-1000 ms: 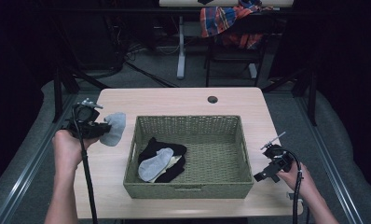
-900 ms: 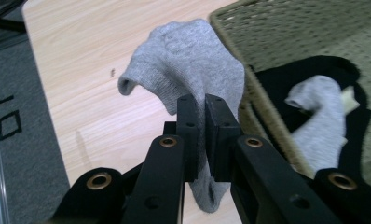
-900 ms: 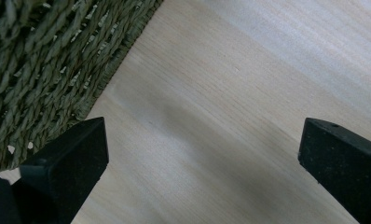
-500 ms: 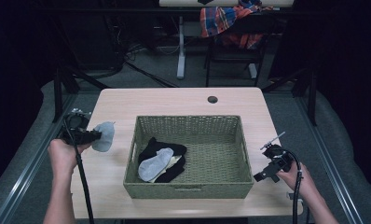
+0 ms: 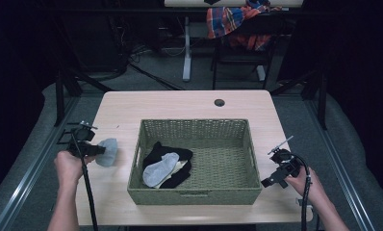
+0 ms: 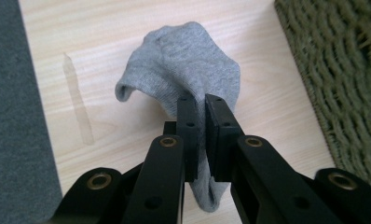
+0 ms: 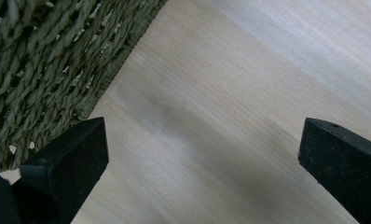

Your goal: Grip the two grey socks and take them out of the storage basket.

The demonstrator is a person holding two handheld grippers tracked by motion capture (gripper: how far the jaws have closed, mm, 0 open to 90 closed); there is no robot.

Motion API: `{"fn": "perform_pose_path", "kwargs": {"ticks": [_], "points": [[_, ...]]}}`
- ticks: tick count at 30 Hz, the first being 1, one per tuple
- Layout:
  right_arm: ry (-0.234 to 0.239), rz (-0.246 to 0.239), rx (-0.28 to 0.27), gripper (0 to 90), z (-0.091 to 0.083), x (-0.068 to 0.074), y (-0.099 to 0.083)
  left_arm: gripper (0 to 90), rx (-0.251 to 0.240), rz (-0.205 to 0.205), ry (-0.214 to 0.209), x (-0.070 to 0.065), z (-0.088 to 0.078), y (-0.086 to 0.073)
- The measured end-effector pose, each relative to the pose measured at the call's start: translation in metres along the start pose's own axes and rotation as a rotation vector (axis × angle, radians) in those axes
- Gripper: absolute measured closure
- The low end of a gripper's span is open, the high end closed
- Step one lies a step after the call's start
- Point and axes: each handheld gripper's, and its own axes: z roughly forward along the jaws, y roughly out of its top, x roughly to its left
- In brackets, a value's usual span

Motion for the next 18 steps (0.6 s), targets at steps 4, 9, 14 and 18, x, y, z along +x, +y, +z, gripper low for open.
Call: {"fn": "perform_pose_path", "kwargs": {"ticks": [4, 9, 14, 18], "points": [[-0.002, 0.011, -0.004, 1.3, 0.0, -0.001, -0.001, 85.3, 0.03, -0.024, -0.037, 0.002, 0.008, -0.001], [-0.005, 0.007, -0.002, 1.3, 0.0, -0.001, 0.0, 85.2, 0.073, -0.023, -0.031, 0.001, 0.019, -0.004], [-0.001, 0.034, -0.034, 1.3, 0.001, 0.0, -0.002, 77.2, 0.086, -0.038, -0.051, 0.003, 0.021, -0.005], [-0.011, -0.007, 0.012, 1.3, -0.002, -0.001, 0.0, 54.9, 0.121, -0.04, -0.039, 0.004, 0.014, -0.004]]}}
